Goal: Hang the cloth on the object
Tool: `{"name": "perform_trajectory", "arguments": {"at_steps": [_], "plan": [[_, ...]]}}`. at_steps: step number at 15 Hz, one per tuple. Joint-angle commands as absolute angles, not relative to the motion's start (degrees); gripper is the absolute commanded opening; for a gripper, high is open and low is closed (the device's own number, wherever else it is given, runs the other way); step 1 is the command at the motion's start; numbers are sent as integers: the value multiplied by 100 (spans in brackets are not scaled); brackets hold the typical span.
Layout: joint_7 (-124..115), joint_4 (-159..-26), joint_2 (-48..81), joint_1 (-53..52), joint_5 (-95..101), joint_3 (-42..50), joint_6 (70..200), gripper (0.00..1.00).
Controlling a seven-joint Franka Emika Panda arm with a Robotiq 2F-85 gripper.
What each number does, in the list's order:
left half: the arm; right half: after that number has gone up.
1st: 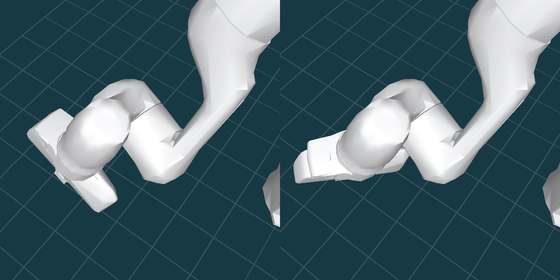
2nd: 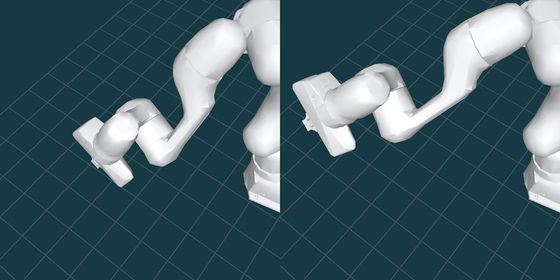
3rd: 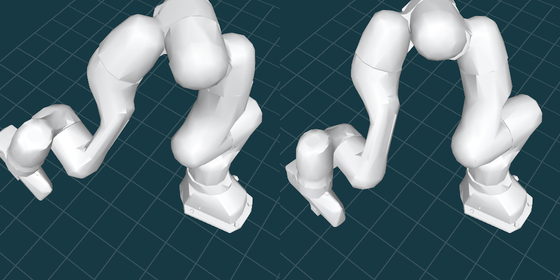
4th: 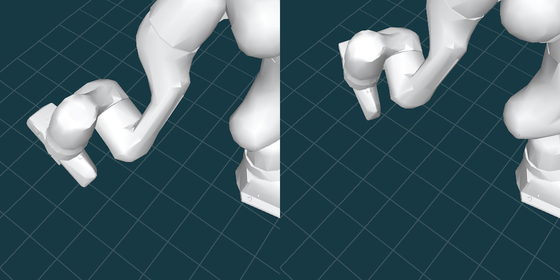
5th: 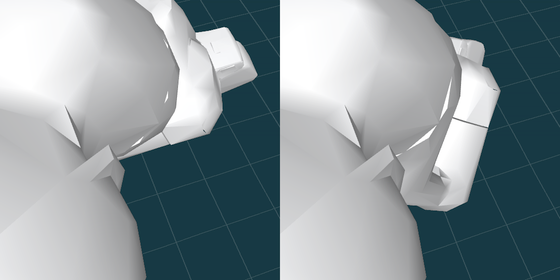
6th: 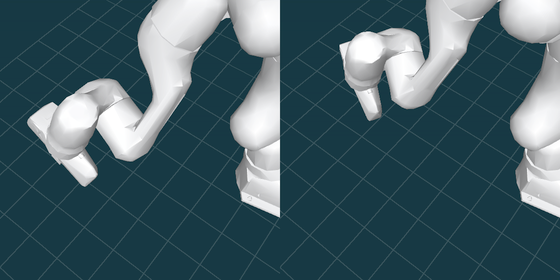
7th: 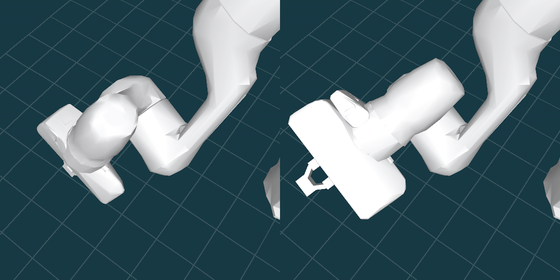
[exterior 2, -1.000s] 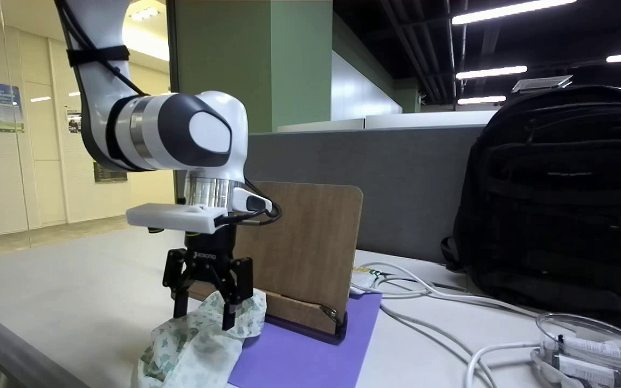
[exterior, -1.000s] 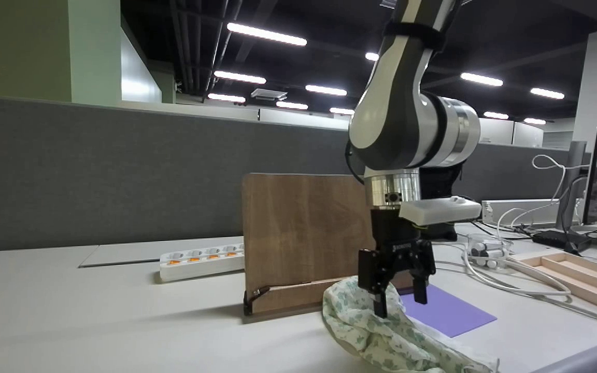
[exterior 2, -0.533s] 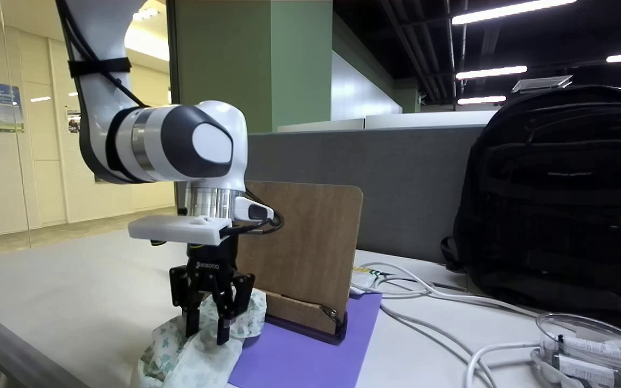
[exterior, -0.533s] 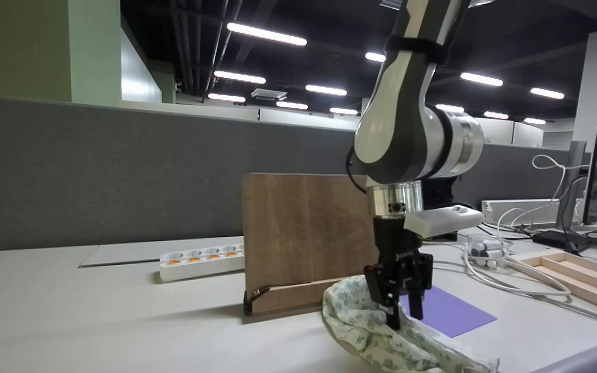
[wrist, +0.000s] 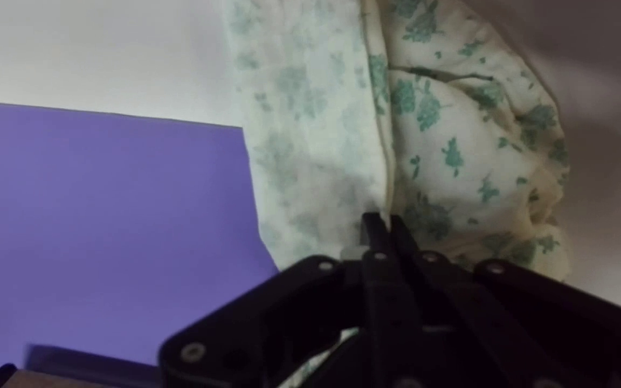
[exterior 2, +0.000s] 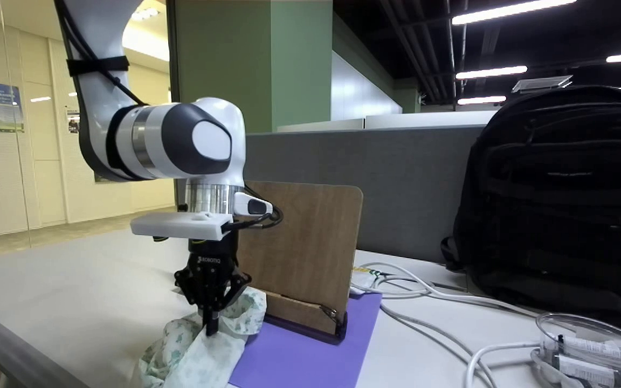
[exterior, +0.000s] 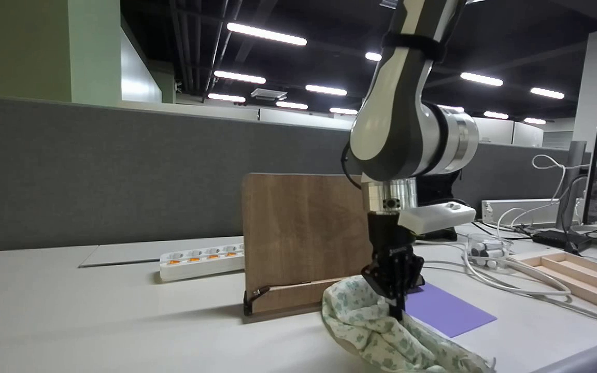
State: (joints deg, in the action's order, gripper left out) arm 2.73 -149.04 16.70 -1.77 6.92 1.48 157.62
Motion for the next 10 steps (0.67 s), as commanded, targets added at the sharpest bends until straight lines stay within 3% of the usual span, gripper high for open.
{"name": "perform_trajectory", "arguments": {"at_steps": [1, 10], "plan": [[132, -14873, 1316, -320, 857, 165, 15656, 0], [539, -14443, -374, -409, 739, -249, 14508, 0]]}}
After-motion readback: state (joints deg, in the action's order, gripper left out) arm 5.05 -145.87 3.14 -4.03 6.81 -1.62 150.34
